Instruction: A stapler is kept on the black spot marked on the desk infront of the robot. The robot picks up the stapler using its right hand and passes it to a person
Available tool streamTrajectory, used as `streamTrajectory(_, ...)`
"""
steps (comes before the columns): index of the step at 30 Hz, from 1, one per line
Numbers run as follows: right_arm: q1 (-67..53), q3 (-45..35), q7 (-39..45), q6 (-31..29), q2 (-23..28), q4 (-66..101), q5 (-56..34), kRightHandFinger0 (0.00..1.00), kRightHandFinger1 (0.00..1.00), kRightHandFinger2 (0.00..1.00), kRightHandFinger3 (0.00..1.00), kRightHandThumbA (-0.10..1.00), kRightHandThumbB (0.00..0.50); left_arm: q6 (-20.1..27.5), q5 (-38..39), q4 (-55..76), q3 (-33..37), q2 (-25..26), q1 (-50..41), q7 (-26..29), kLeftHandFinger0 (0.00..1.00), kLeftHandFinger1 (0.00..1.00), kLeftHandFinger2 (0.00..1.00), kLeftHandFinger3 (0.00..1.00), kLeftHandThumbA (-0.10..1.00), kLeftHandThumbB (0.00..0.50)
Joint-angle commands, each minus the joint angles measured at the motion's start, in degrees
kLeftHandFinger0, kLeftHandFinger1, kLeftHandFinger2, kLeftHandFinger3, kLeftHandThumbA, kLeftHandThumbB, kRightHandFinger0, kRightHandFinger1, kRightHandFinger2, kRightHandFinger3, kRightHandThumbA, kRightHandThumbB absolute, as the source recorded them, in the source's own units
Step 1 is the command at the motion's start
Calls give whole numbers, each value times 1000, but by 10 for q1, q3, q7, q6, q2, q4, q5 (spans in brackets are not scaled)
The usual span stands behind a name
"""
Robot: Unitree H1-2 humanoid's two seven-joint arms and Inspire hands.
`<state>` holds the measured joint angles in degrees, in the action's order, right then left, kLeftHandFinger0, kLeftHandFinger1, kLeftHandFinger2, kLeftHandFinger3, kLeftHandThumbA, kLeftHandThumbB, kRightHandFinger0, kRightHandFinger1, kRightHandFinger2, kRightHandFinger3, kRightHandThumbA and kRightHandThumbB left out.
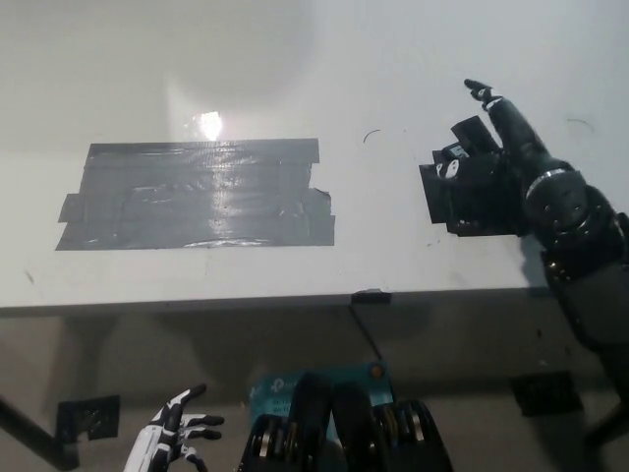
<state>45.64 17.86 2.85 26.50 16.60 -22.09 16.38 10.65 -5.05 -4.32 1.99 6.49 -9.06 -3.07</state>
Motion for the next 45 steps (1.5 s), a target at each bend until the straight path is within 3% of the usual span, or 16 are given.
streamTrajectory(1, 68, 87, -66, 2, 42, -12, 200, 1000, 1000, 1000, 1000, 974, 500, 12, 5, 22, 6, 10, 0, -14, 301, 550, 567, 832, 1000, 441)
streamTrajectory(20, 93, 81, -64, 4, 19, -108, 215, 1000, 1000, 1000, 1000, 1000, 493, 14, 7, 23, 9, 13, 4, -19, 242, 452, 508, 822, 1000, 460)
streamTrajectory(38, 100, 39, -25, -16, -4, -161, 159, 1000, 1000, 1000, 1000, 1000, 500, 14, 12, 20, 8, 10, 6, -20, 205, 406, 496, 813, 1000, 461)
streamTrajectory(42, 104, 19, -25, -28, -13, -198, 137, 1000, 1000, 1000, 1000, 1000, 478, 10, 13, 24, 8, 10, 5, -21, 197, 395, 494, 810, 1000, 457)
streamTrajectory(45, 122, 1, -18, -51, -21, -269, 119, 1000, 1000, 1000, 1000, 1000, 493, 6, 13, 27, 9, 11, 5, -22, 190, 390, 498, 810, 1000, 464)
